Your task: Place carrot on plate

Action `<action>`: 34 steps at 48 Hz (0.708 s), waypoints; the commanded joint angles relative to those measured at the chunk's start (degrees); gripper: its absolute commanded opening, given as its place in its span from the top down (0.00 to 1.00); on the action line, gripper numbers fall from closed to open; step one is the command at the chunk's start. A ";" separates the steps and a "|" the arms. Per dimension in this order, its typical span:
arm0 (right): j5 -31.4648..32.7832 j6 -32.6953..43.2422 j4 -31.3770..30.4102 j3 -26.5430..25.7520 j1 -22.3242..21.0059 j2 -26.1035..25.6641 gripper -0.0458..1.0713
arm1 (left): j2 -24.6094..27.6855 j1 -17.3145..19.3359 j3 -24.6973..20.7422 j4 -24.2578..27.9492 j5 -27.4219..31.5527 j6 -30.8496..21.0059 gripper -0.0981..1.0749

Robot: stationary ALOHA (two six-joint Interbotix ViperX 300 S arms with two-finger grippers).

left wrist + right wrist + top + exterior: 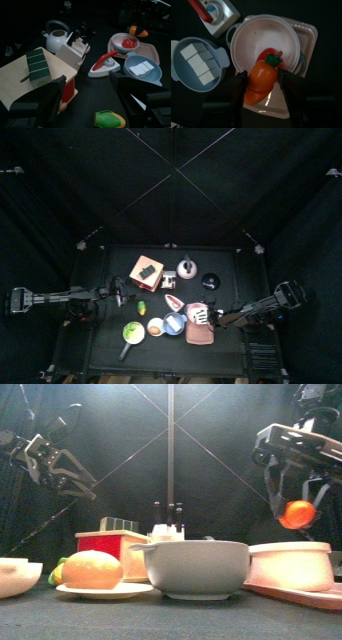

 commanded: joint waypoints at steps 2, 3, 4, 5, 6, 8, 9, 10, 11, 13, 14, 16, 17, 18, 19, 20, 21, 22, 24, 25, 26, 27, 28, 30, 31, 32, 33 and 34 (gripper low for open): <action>1.05 2.46 0.62 -3.16 3.34 1.76 0.34 | 0.09 -0.88 -1.41 0.18 -0.26 0.00 0.05; 1.23 3.16 0.53 -3.52 3.87 2.29 0.34 | 0.18 -1.23 -1.41 0.09 -0.26 0.00 0.05; 1.49 3.87 0.35 -3.87 4.48 2.81 0.34 | 0.09 -1.49 -1.41 0.18 -0.26 0.00 0.05; 1.76 4.57 0.26 -4.13 5.01 3.25 0.34 | 0.18 -1.67 -1.41 0.18 -0.26 0.09 0.05; 1.93 5.10 0.18 -4.39 5.54 3.60 0.34 | 0.09 -1.85 -1.41 0.18 -0.26 0.09 0.05; 2.11 6.42 0.00 -4.75 6.59 4.39 0.34 | 0.18 -2.11 -1.41 0.44 -0.26 0.09 0.05; 2.11 7.29 0.00 -4.92 7.38 4.83 0.34 | 0.09 -2.20 -1.41 0.62 -0.26 0.18 0.05; 2.11 7.73 0.00 -5.10 7.82 5.19 0.34 | 0.18 -2.29 -1.41 0.88 -0.18 0.18 0.05; 2.11 8.35 0.00 -5.19 8.26 5.36 0.34 | 0.09 -2.46 -1.41 1.14 -0.26 0.09 0.05; 2.11 9.23 0.00 -5.54 9.05 5.98 0.34 | 0.09 -2.46 -1.41 1.67 -0.18 0.18 0.05; 2.11 9.49 0.00 -5.71 9.40 6.33 0.34 | 0.09 -2.46 -1.41 2.02 -0.18 0.18 0.05; 2.11 10.11 0.00 -5.98 9.93 7.03 0.34 | 0.18 -2.46 -1.32 2.64 -0.18 0.09 0.05; 2.11 10.28 0.00 -6.15 10.11 7.38 0.34 | 0.18 -2.46 -1.32 2.90 -0.09 0.09 0.05; 2.11 10.55 0.00 -6.33 10.28 7.82 0.34 | 0.09 -2.46 -1.32 3.16 -0.09 0.09 0.05; 2.11 10.81 0.00 -6.59 10.55 8.44 0.34 | 0.09 -2.46 -1.23 3.43 0.00 0.09 0.05; 2.11 10.99 0.00 -6.77 10.72 8.96 0.34 | 0.09 -2.46 -1.23 3.60 0.18 0.09 0.05; 2.02 11.07 0.00 -6.94 10.90 9.40 0.34 | 0.09 -2.46 -1.23 3.78 0.26 0.09 0.05; 2.11 11.07 0.00 -7.21 10.90 9.76 0.34 | 0.09 -2.46 -1.23 4.04 0.44 0.09 0.05; 2.02 11.07 -0.09 -7.73 11.16 10.72 0.34 | 0.18 -2.46 -1.32 4.31 0.70 0.09 0.05; 2.11 10.99 -0.09 -8.00 11.16 11.07 0.34 | 0.09 -2.29 -1.41 4.31 0.79 0.09 0.05; 2.02 10.90 -0.09 -8.26 11.16 11.51 0.34 | 0.09 -2.29 -1.41 4.39 0.88 0.09 0.05; 2.11 10.90 -0.09 -8.53 11.25 11.95 0.34 | 0.09 -2.29 -1.49 4.39 0.88 0.09 0.05; 2.20 10.90 -0.09 -8.61 11.25 12.39 0.34 | 0.09 -2.20 -1.49 4.48 0.88 0.09 0.05; 2.37 11.07 -0.09 -8.61 11.25 12.74 0.34 | 0.09 -2.20 -1.58 4.39 0.88 0.09 0.05; 2.37 11.34 -0.09 -8.53 11.25 13.10 0.34 | 0.09 -2.20 -1.58 4.48 0.88 0.09 0.05; 2.37 11.43 -0.09 -8.44 11.25 13.36 0.34 | 0.09 -2.11 -1.67 4.48 0.88 0.09 0.05; 2.37 11.43 0.00 -8.44 11.16 13.54 0.34 | 0.18 -2.11 -1.76 4.48 0.88 0.09 0.05; 2.29 11.43 0.09 -8.44 11.16 13.80 0.34 | 0.18 -2.11 -1.76 4.48 0.88 0.09 0.05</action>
